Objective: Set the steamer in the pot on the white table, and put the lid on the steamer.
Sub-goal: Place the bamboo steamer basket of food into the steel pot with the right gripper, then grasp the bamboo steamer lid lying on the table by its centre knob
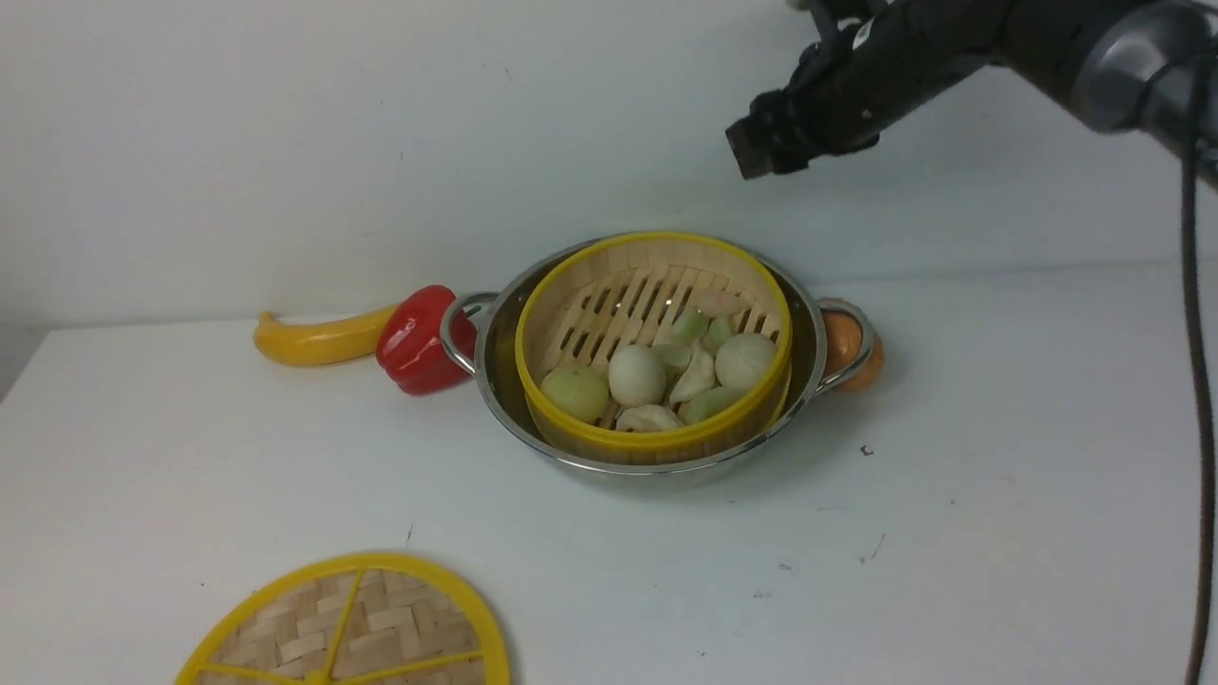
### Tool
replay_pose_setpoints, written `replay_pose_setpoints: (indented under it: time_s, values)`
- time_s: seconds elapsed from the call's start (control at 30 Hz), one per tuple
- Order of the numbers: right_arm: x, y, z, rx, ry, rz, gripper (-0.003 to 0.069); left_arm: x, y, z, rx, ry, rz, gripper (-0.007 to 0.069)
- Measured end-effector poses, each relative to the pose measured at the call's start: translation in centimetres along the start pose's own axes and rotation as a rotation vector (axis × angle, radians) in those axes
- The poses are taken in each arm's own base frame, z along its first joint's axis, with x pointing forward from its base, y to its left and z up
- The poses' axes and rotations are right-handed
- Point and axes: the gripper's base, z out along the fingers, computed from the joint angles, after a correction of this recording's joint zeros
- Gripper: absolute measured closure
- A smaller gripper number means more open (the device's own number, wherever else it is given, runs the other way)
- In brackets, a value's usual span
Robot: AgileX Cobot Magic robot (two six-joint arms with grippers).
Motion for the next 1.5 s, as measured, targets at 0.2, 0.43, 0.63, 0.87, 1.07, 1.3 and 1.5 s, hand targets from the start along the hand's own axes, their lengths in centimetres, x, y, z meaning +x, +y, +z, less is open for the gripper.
replay_pose_setpoints:
  time_s: [0.2, 0.43, 0.63, 0.87, 1.07, 1.3, 1.5]
  values:
    - [-1.7, 0.5, -4.0, 0.027, -0.075, -0.001, 0.0452, 0.0, 0.0, 0.0, 0.0, 0.0, 0.0, 0.0209]
    - [-3.7, 0.1, -11.5, 0.216, -0.185, -0.008, 0.0663, 0.0, 0.0, 0.0, 0.0, 0.0, 0.0, 0.0209]
    - [-4.3, 0.8, -16.7, 0.246, -0.246, 0.013, 0.0664, 0.0, 0.0, 0.0, 0.0, 0.0, 0.0, 0.0209]
    - [-3.6, 2.2, -23.0, 0.238, -0.232, 0.027, 0.0659, 0.0, 0.0, 0.0, 0.0, 0.0, 0.0, 0.0209]
    - [-3.4, 3.6, -26.1, 0.141, -0.279, 0.08, 0.0653, 0.0, 0.0, 0.0, 0.0, 0.0, 0.0, 0.0209]
    - [-3.4, 4.5, -25.8, 0.032, -0.275, 0.121, 0.0638, 0.0, 0.0, 0.0, 0.0, 0.0, 0.0, 0.0209]
    - [-3.5, 4.9, -25.4, -0.027, -0.269, 0.142, 0.0617, 0.0, 0.0, 0.0, 0.0, 0.0, 0.0, 0.0209]
